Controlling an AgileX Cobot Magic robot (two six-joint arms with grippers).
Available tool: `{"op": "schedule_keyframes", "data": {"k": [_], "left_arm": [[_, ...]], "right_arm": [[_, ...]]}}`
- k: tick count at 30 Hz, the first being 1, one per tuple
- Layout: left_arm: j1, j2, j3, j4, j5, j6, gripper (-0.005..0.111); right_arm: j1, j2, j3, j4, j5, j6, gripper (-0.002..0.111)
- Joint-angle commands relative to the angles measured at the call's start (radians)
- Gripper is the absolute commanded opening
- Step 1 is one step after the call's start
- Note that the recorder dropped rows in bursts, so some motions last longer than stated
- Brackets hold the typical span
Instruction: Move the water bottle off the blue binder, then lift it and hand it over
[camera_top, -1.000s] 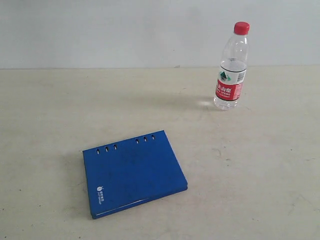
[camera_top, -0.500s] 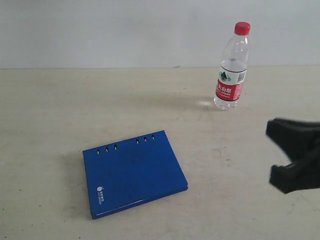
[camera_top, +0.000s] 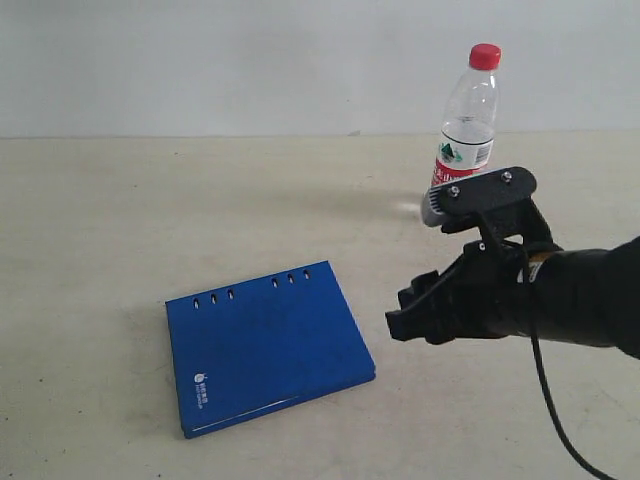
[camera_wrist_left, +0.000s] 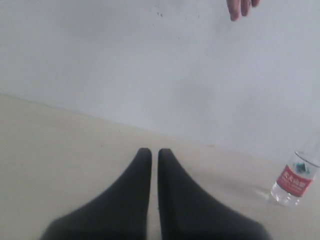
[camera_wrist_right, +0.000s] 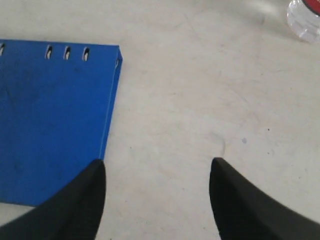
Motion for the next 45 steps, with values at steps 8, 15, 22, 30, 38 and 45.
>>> {"op": "schedule_keyframes", "data": {"k": [8,15,22,30,38,45], "left_arm": [[-0.221,0.542,0.000,0.226,-0.365,-0.168,0.048],[-0.221,0.945,-0.055,0.366,-0.463,-0.215,0.051],[-0.221,1.246,-0.138,0.375,-0.596,-0.221,0.051],[-0.221,1.454,-0.238,0.379,-0.612,-0.221,0.051],[-0.221,1.583,-0.320,0.379,-0.610,-0.196,0.051],[-0.221,1.598,-0.361,0.310,-0.604,-0.139,0.051]], "right_arm": [[-0.108,0.000,-0.118,-0.002,0.293,-0.012,0.052],[-0.125,0.000,-0.165,0.004,0.391,-0.025,0.052],[-0.125,0.030,-0.228,0.032,0.522,-0.041,0.052],[-0.125,0.158,-0.282,0.069,0.528,-0.130,0.052],[-0.125,0.277,-0.287,0.105,0.344,-0.131,0.051],[-0.125,0.294,-0.294,0.113,0.308,-0.129,0.043]]}}
